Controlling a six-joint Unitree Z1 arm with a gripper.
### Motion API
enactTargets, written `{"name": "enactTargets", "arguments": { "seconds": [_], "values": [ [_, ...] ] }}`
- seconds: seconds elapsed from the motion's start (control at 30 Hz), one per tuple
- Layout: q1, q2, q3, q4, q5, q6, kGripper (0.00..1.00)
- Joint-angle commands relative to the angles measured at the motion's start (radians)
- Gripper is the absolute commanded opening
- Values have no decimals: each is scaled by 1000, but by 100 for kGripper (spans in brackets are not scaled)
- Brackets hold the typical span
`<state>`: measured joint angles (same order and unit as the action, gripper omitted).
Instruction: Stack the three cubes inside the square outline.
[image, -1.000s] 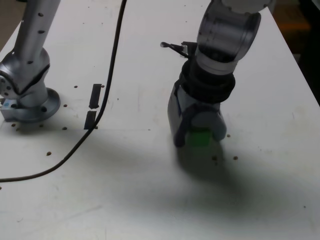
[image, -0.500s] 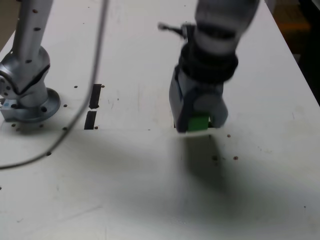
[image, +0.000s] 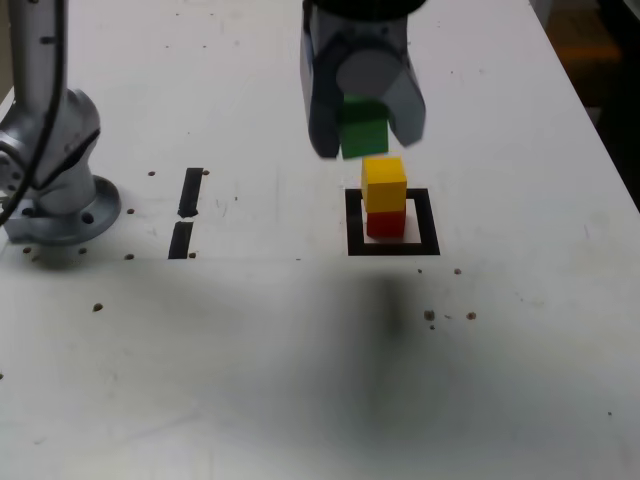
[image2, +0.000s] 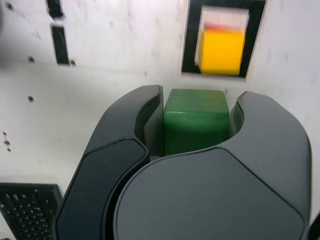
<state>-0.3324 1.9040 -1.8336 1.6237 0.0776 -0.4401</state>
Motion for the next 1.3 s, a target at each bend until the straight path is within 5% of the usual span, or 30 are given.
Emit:
{"name": "enactTargets", "arguments": {
  "seconds": [0.0, 0.3, 0.93, 1.27],
  "values": [
    [36, -2, 24, 3, -3, 31, 21],
    [130, 48, 46, -27, 2, 90, 21],
    [132, 102, 50, -106, -40, 101, 22],
    [133, 111, 76, -134, -37, 104, 37]
  ]
}}
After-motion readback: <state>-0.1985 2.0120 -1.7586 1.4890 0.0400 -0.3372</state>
